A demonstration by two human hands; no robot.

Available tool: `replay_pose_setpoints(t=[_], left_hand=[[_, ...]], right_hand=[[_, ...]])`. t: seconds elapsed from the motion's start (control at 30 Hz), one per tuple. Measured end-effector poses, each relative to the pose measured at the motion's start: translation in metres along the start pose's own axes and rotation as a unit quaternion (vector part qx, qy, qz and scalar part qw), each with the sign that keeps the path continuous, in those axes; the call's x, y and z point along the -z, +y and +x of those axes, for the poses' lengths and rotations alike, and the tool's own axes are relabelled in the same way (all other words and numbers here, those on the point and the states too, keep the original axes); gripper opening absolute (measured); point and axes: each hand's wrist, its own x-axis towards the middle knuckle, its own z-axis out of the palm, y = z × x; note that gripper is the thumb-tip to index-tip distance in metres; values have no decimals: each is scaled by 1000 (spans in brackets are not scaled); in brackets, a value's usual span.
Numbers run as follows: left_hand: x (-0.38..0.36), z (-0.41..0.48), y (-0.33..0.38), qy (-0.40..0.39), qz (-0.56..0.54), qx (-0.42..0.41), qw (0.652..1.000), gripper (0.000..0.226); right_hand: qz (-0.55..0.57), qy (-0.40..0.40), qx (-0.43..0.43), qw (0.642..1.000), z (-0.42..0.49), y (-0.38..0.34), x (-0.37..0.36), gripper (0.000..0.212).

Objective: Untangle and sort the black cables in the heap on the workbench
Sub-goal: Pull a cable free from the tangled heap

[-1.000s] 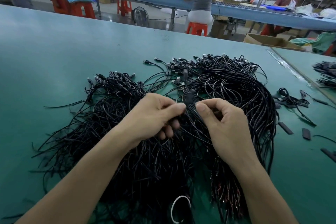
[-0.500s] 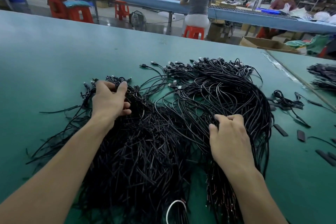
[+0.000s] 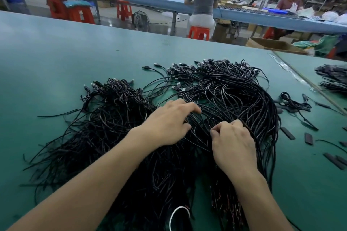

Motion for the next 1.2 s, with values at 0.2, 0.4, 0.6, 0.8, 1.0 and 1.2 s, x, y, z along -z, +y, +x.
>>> replay_pose_setpoints(t=[0.2,0.4,0.6,0.8,1.0,1.2], left_hand=[[-14,7,3,6,94,-13,996,47],[-7,9,-8,81,84,3,993,29],[12,-5,-10,306,-10,-92,948,34],[34,-32,-25,488,-65,-75,867,36],[35,-42,-24,543,-109,14,832,34],[18,-39,-7,320,71,-72,942,55]], right_hand=[[111,-62,46,991,-1,-9,12,27],[308,-26,93,946,-7,-11,25,26],[260,44,129,956,-5,-1,39,28],[242,112,63,962,1,10,40,41],[167,89,-9,982,3,17,33,47],[-79,-49,36,995,-6,10,42,44]])
